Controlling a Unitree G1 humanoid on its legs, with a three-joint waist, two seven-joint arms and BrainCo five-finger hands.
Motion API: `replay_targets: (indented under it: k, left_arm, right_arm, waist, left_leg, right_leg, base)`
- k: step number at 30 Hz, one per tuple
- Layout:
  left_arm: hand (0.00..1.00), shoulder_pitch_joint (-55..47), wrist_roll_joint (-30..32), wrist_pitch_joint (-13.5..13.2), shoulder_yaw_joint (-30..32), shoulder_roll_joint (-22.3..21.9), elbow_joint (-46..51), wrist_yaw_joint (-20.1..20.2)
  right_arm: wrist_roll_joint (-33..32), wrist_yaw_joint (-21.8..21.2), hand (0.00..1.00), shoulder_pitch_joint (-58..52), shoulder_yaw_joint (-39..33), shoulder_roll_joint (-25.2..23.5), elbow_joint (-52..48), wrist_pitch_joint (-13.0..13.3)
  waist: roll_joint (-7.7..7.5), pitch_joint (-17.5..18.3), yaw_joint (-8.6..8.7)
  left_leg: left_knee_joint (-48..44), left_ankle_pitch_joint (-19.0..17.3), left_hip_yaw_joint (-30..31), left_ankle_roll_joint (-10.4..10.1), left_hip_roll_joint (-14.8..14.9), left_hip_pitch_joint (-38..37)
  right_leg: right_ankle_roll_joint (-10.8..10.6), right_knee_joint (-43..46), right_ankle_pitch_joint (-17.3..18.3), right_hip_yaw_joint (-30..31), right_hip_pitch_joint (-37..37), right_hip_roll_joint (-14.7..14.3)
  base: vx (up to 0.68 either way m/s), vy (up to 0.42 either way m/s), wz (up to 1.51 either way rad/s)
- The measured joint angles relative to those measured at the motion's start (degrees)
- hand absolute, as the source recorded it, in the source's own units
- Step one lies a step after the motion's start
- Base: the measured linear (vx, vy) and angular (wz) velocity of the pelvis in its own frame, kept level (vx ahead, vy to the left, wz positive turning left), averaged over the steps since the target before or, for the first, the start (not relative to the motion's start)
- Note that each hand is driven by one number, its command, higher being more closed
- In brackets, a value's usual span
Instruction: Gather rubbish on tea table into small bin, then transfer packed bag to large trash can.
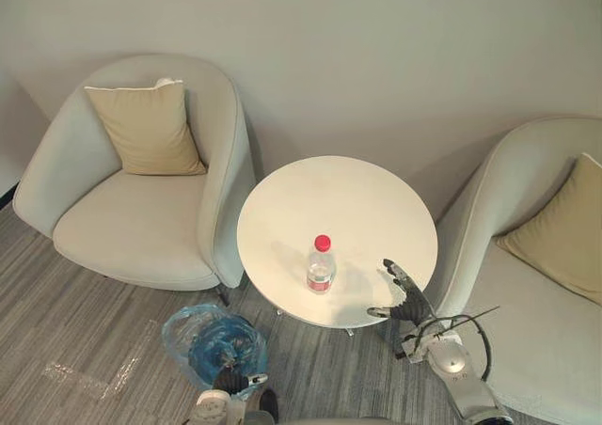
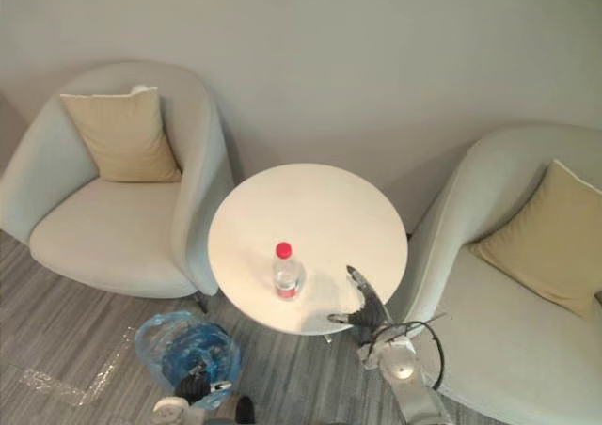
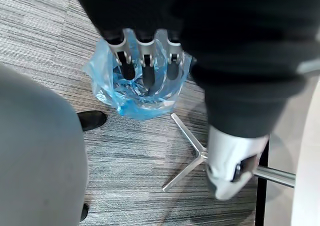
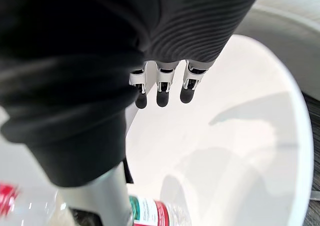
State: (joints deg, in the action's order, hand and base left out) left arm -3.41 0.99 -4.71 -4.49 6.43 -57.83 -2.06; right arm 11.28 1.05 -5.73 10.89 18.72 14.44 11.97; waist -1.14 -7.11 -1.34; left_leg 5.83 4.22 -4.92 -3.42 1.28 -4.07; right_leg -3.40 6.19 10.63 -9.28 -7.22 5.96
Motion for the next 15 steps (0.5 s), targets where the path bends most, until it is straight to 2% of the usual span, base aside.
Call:
replay_targets:
  k: [11,15]
  left_arm:
    - [0.00,0.0,0.0,-0.3,-1.1,0.1,0.1,0.0]
    - [0.00,0.0,0.0,-1.1,-1.1,-0.1,0.5,-0.1]
  right_arm:
    - [0.1,0.0,0.00,3.6,6.2,2.4,0.5,0.7]
    - [1.3,0.1,0.00,5.5,7.7,2.6,4.6,1.0]
  waist:
    - [0.55,-0.3,-0.13]
    - [0.99,-0.7,-0.64]
  left_leg:
    - [0.0,0.1,1.3,0.0,-0.2,0.5]
    - [0.0,0.3,2.5,0.2,-0.3,1.2]
  right_leg:
    - [0.0,-0.1,0.0,-0.8,-0.1,0.2]
    - [0.0,-0.5,0.0,-1.8,-0.1,0.2]
  base:
    - [-0.03,-0.008,0.06]
    - [0.00,-0.016,0.12]
